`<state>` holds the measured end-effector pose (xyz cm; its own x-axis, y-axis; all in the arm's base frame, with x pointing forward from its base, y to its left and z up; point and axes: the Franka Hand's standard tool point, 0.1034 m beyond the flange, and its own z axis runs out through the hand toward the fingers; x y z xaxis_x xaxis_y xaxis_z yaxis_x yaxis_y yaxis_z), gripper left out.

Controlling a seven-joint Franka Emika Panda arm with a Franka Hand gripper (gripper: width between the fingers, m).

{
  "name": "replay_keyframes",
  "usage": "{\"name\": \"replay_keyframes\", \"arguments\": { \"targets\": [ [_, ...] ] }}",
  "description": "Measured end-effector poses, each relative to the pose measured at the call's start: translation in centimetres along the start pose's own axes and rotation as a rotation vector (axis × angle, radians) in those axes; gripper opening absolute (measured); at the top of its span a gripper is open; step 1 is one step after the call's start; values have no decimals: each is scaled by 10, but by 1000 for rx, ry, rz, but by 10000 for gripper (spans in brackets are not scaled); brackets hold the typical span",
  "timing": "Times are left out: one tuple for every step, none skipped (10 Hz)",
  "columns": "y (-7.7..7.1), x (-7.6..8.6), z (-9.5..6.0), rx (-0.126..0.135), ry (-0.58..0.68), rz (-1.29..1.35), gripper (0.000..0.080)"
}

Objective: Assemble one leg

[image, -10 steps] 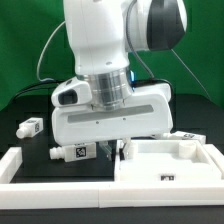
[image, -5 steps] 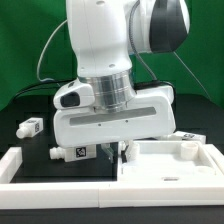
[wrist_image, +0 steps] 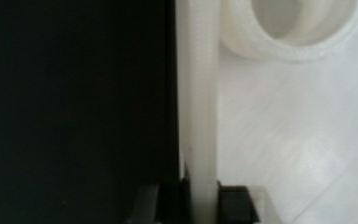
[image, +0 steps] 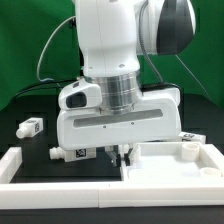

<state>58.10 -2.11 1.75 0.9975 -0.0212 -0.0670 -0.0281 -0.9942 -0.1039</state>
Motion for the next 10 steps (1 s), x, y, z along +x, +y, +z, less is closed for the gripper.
{"name": "replay_keyframes", "arguments": {
  "targets": [
    [0, 0, 0, 1, -7, 3, 52],
    [0, 0, 0, 2, -10, 9, 52],
    [0, 0, 0, 2, -10, 17, 52],
    [0, 0, 0, 2, -10, 13, 52],
    [0, 0, 0, 2, -10, 14, 52],
    [0, 0, -1, 2, -9, 14, 52],
    [-2, -4, -8, 5, -11, 12, 242],
    [-12, -13, -21, 8, -26, -1, 382],
    [-32, -21, -36, 7, -38, -18, 382],
    [-53, -26, -46, -5, -40, 6, 517]
  ]
}}
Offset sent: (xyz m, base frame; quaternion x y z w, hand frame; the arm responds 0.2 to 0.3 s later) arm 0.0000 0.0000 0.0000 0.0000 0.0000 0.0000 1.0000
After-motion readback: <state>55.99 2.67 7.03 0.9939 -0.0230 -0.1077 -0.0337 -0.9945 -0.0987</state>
